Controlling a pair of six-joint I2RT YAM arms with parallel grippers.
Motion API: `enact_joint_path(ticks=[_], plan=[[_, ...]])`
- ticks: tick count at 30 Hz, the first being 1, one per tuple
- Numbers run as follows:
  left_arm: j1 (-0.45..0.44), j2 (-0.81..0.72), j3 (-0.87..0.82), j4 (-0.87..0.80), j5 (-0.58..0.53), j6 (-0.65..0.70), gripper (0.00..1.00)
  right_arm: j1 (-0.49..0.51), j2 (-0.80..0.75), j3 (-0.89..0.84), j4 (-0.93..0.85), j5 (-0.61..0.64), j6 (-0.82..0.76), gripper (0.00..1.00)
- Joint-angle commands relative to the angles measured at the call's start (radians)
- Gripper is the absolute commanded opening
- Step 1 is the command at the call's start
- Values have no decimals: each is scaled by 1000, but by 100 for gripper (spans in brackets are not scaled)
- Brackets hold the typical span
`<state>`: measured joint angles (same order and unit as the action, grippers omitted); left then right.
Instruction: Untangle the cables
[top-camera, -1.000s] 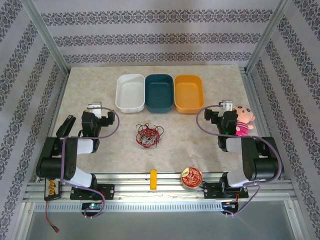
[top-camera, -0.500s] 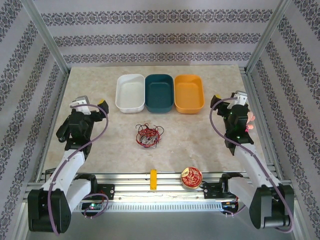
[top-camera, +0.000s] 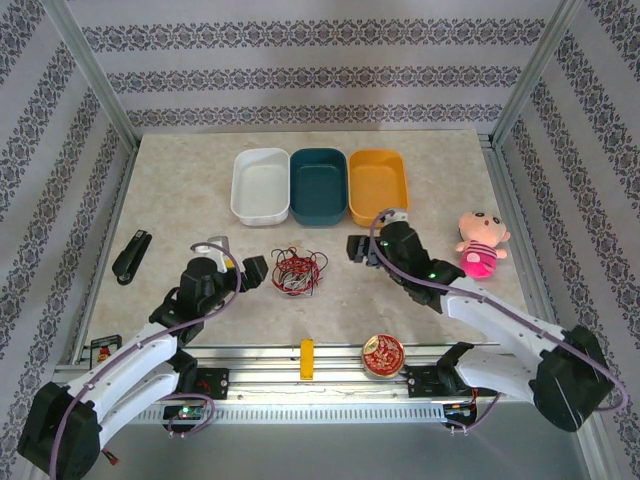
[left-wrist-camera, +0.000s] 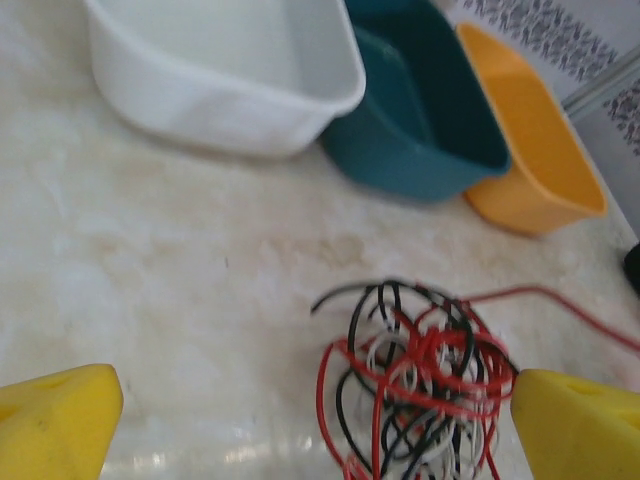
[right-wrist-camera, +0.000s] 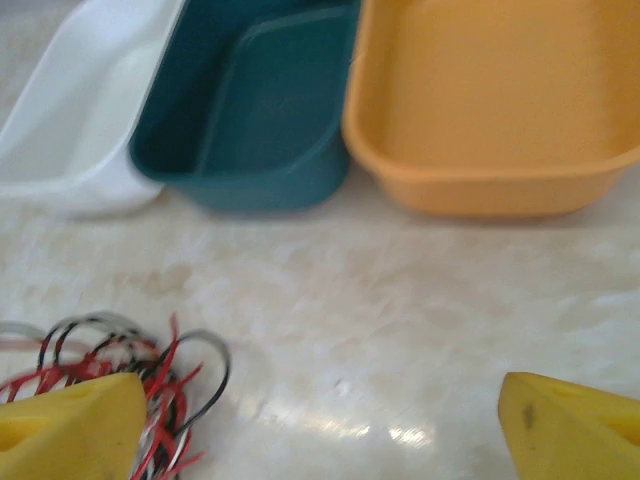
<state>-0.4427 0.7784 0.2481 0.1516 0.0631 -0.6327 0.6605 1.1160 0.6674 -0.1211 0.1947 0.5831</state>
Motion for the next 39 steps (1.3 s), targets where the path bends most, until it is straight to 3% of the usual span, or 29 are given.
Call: enact_joint_path(ticks=[1, 10, 17, 25, 30, 39], plan=[[-44, -17, -22, -4, -30, -87, 100, 46, 74, 46, -31, -54, 138, 81], [-86, 143, -48, 226, 67, -95, 99, 102, 252, 108, -1, -175, 190, 57], [-136, 300, -9, 276, 85, -78, 84, 119, 350, 147, 4, -249, 177, 43], [-157, 413, 1, 367, 80, -86, 75, 146, 427, 217, -7, -283, 137, 35], [-157, 397, -13, 367, 40, -87, 69, 150, 458, 241, -1, -319, 140, 29], [-157, 395, -10, 370, 23, -64, 65, 165, 472, 263, -5, -326, 188, 28]])
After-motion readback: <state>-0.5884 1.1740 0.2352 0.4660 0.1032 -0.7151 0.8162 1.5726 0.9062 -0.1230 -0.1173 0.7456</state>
